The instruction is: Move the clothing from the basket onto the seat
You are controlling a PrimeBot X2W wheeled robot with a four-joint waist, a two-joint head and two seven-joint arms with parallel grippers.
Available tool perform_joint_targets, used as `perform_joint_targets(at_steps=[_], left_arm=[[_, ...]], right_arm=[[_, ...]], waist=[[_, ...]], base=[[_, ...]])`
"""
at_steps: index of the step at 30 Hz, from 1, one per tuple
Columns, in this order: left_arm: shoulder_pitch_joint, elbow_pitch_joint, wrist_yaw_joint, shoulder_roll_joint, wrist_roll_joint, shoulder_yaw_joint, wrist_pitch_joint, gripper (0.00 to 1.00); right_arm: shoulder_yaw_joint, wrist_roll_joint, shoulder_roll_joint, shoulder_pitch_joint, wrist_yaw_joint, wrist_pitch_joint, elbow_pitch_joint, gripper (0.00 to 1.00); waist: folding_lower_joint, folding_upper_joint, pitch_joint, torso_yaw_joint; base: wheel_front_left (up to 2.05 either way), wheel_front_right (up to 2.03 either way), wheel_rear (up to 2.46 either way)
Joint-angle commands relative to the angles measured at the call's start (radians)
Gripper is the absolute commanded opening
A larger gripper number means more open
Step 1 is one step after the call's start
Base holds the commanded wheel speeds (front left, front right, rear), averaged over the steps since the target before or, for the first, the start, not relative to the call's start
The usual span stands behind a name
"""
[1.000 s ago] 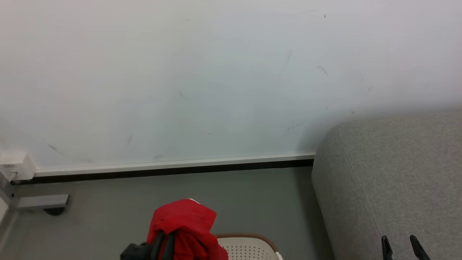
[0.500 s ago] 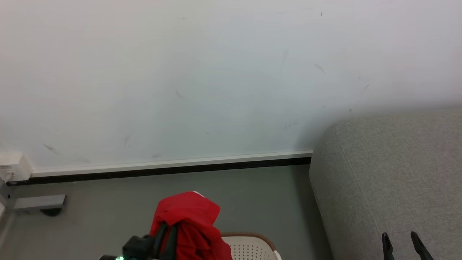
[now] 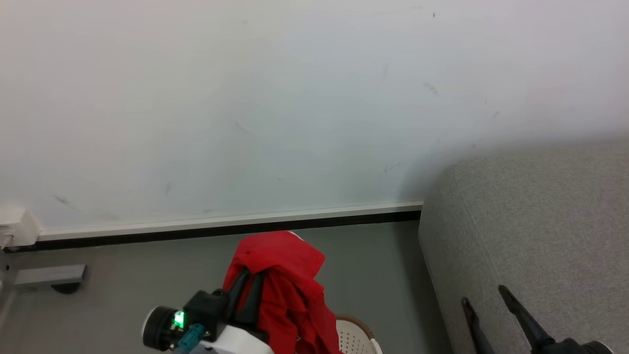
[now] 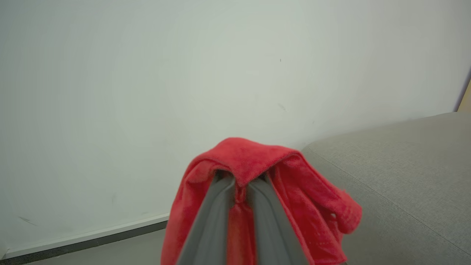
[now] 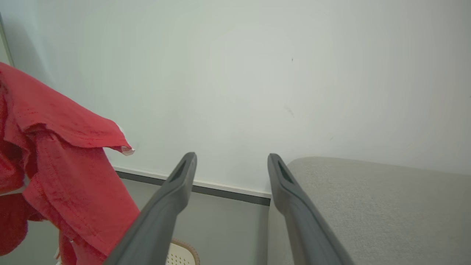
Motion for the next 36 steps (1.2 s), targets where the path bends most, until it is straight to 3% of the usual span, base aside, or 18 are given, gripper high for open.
perform_joint_targets(at_steps=[1,16,36], left_arm=[[-0.021,-0.013,-0.007,0.006,0.012,-0.009,0.007,0.00],[-0.084,-0.016,-0.044,-0.025,0.029,-0.115,0.040,0.00],[-0.079,-0.134,-0.114,-0.049,-0.018,-0.261,0.128,0.00]], right_arm=[[0.052,0.011,-0.019,-0.030,-0.003,0.018,-0.019,1.00],[0.538,0.129,-0.159,-0.288,-0.003,0.181,-0.098,1.00],[0.649,0.185,-0.197,-0.389,-0.003,0.198,0.053,1.00]], waist=[[-0.0001,0.0000,0.002,-0.001],[-0.0001,0.0000,0.007,0.020],[-0.0001,0.0000,0.005,0.044]], base=[[0.00,0.00,0.00],[0.00,0.00,0.00],[0.00,0.00,0.00]])
